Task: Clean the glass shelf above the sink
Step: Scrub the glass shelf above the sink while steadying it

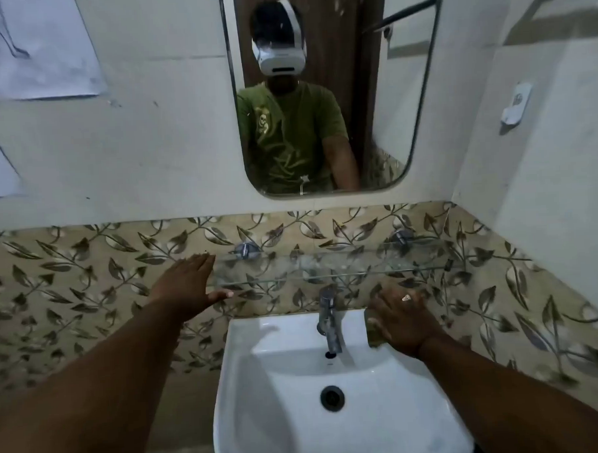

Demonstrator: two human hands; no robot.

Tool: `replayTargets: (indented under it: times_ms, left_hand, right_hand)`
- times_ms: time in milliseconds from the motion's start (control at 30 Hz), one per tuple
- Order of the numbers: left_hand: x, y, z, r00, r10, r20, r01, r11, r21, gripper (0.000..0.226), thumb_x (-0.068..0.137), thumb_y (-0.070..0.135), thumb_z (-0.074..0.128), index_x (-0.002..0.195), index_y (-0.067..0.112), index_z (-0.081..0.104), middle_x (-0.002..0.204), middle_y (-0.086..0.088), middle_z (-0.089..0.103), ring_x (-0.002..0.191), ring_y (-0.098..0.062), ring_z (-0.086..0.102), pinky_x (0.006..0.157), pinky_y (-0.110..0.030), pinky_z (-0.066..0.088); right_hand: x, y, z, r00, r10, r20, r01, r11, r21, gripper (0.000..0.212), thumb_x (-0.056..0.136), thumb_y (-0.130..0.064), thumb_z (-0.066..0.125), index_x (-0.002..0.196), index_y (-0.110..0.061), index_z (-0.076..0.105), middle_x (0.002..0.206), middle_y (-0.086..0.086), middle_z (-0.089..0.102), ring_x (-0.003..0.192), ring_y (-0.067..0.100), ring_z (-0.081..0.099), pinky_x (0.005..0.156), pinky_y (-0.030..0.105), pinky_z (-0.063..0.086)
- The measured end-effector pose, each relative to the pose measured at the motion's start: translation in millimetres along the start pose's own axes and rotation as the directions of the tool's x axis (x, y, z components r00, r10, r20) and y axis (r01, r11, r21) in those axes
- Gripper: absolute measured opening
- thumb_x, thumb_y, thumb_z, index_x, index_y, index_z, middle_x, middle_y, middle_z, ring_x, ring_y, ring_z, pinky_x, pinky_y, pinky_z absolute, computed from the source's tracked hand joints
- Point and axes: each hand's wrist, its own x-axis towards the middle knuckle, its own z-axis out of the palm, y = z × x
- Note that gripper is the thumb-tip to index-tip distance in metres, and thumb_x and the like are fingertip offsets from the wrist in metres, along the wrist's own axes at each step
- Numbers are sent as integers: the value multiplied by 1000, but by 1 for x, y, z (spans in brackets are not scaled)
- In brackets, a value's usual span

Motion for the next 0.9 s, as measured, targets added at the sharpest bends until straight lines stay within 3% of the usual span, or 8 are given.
replayTargets:
  times_ms: [67,133,233,400,633,733,800,900]
  left_hand:
    - [11,-2,4,1000,6,24,-7,1000,16,109,71,87,29,151,18,5,161,-6,14,146,-21,15,119,-39,13]
    - [21,-3,9,1000,17,20,-18,998,53,104,75,80,40,151,18,6,161,-6,16,145,-22,18,117,-41,18]
    - [35,-6,19,1000,29,-5,-29,998,47,93,79,62,53,151,18,12,158,-6,24,140,-25,29,112,-41,29]
    - [45,-8,30,1000,0,-8,0,1000,-11,89,76,52,58,149,17,20,155,-9,31,137,-28,32,109,-46,33]
    - [42,-3,37,996,-40,-83,35,998,-59,80,80,50,53,148,16,27,152,-11,35,137,-29,32,110,-44,29]
    - [40,-2,38,994,-46,-100,39,997,-72,80,81,53,51,147,16,28,152,-12,36,137,-29,32,111,-44,28]
    - [39,-1,37,992,-47,-115,39,997,-71,80,81,54,52,147,16,27,152,-12,35,138,-29,32,111,-43,28]
    - [39,0,36,991,-45,-122,37,997,-70,83,79,52,57,148,16,26,153,-11,35,138,-28,31,112,-43,27]
  right_hand:
    - [-1,3,24,995,-26,95,26,1000,2,27,79,-33,51,96,-20,67,108,15,68,91,38,62,81,47,41]
    - [-9,6,51,965,33,260,-60,993,98,31,75,-26,60,105,-30,68,116,12,70,108,36,58,102,44,28]
    - [-14,7,84,827,102,553,-164,984,64,55,89,-39,53,142,-27,44,154,8,41,134,33,43,105,44,26]
    - [4,-2,85,696,156,701,-297,951,83,63,91,-35,53,150,-23,36,164,4,16,146,33,26,114,52,23]
    - [-2,2,115,731,214,648,-348,934,83,64,89,-48,49,148,-34,29,158,3,30,143,31,32,107,46,34]
    - [-7,-1,118,813,247,527,-377,913,154,62,89,-52,52,144,-27,41,150,4,45,134,30,46,103,46,41]
    - [-18,-10,109,897,304,319,-414,832,370,48,84,-44,62,127,-22,62,125,0,66,113,26,64,91,42,50]
    - [-34,-33,77,837,521,169,-515,644,566,9,85,-18,71,87,-24,64,88,-10,63,77,17,64,65,32,48]
